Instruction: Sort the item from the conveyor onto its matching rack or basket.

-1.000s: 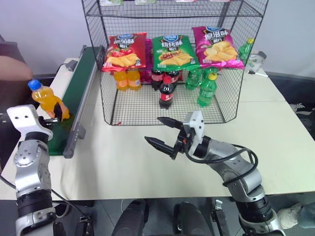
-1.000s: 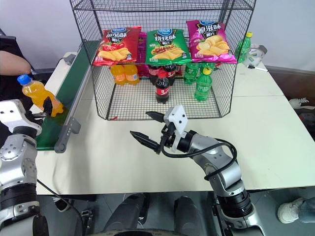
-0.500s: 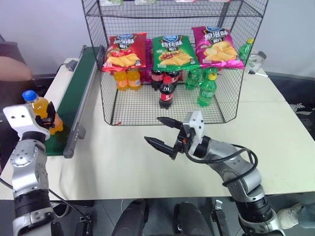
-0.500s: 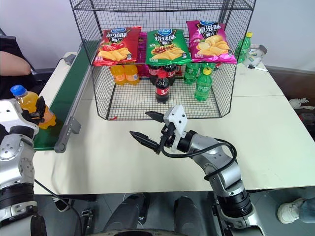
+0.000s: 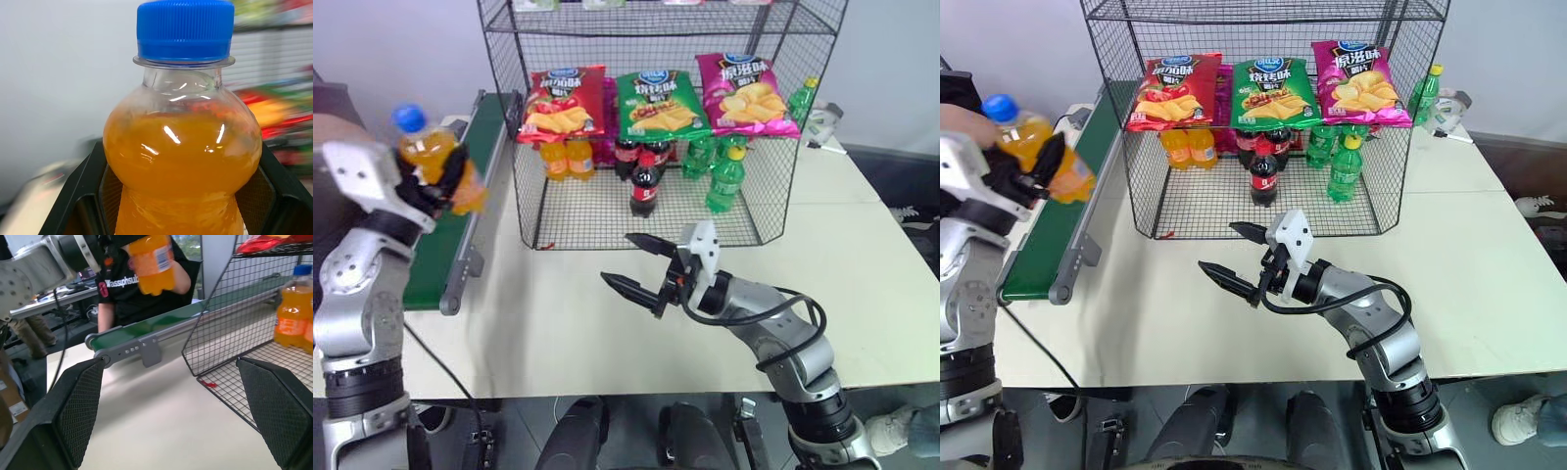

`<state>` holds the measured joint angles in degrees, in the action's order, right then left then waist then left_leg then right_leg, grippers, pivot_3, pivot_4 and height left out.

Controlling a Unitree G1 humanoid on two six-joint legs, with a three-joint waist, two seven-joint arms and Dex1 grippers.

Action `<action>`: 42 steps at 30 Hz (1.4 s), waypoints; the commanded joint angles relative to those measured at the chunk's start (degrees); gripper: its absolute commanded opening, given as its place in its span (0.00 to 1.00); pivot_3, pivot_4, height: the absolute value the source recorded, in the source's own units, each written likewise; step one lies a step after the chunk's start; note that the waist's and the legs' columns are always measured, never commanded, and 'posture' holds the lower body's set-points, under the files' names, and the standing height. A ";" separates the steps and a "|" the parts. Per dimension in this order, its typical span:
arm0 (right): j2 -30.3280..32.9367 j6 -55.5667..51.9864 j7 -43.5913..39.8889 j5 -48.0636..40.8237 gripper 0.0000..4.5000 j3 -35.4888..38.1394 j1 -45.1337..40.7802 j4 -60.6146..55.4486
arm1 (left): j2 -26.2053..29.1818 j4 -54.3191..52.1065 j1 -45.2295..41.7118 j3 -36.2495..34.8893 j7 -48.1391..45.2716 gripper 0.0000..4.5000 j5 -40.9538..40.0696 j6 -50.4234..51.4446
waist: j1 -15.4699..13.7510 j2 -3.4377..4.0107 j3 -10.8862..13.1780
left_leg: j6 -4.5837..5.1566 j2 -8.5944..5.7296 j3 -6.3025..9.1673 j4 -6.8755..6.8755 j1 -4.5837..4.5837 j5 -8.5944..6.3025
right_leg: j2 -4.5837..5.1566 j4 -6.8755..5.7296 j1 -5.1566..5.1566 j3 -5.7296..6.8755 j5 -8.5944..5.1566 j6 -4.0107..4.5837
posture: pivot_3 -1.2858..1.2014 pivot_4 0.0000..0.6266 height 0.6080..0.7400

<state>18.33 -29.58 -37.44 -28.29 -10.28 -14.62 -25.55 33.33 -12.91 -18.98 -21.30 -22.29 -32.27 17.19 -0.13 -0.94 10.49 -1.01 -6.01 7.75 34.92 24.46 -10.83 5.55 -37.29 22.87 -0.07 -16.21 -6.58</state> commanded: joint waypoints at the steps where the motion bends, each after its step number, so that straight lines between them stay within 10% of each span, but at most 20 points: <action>1: 1.95 2.69 -0.21 1.68 1.00 2.18 -1.22 -0.71 | -1.33 -2.88 -1.41 2.93 -0.18 0.56 -0.69 2.34 | 0.35 0.00 0.00 | 0.00 0.01 0.00 -0.07 0.01 0.01 | -0.01 -0.03 -0.02 0.00 0.00 0.00 | 0.52 0.24 1.00; 11: 5.41 5.29 -0.58 3.26 1.00 5.84 -1.30 1.66 | -8.82 3.01 -3.43 10.23 1.33 0.56 6.69 0.38 | 1.04 -0.01 0.02 | -0.02 0.03 -0.01 -0.13 0.03 0.03 | -0.05 -0.06 -0.03 -0.01 0.00 -0.01 | 0.52 0.24 1.00; 18: 6.31 6.08 0.35 4.64 1.00 7.29 0.07 0.91 | -22.62 35.87 -14.55 14.24 12.02 0.56 21.98 -25.67 | -0.80 0.01 0.00 | 0.02 -0.13 0.02 0.21 0.01 0.03 | 0.00 0.04 -0.34 0.10 0.01 -0.02 | 0.52 0.24 1.00; 36: 5.57 6.86 0.70 5.38 1.00 7.00 0.42 0.91 | -25.68 66.40 -27.68 12.57 10.16 0.56 23.14 -40.38 | -0.45 -0.04 0.03 | 0.03 -0.12 0.00 0.20 0.15 0.03 | -0.07 -0.17 -0.10 0.11 0.02 -0.07 | 0.52 0.24 1.00; 40: 5.49 6.99 0.78 5.46 1.00 6.92 0.54 0.79 | -25.69 66.38 -27.57 11.88 9.26 0.99 22.71 -40.48 | -0.54 -0.04 0.03 | 0.03 -0.12 0.01 0.22 0.15 0.04 | -0.08 -0.22 -0.11 0.12 0.02 -0.07 | 0.52 0.24 1.00; 42: 5.51 7.00 0.81 5.47 1.00 6.88 0.62 0.69 | -25.36 64.88 -26.73 12.12 9.27 0.99 23.23 -40.48 | -0.48 -0.04 0.02 | 0.03 -0.13 0.01 0.22 0.11 0.04 | -0.08 -0.22 -0.15 0.12 0.02 -0.07 | 0.52 0.24 1.00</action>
<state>23.90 -23.74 -36.86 -22.71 -3.95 -13.99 -22.77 7.57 54.43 -45.36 -8.85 -12.50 -9.07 -21.93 -0.60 -0.98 10.51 -0.99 -6.13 7.76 35.15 24.55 -10.80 5.47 -37.51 22.71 0.05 -16.19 -6.65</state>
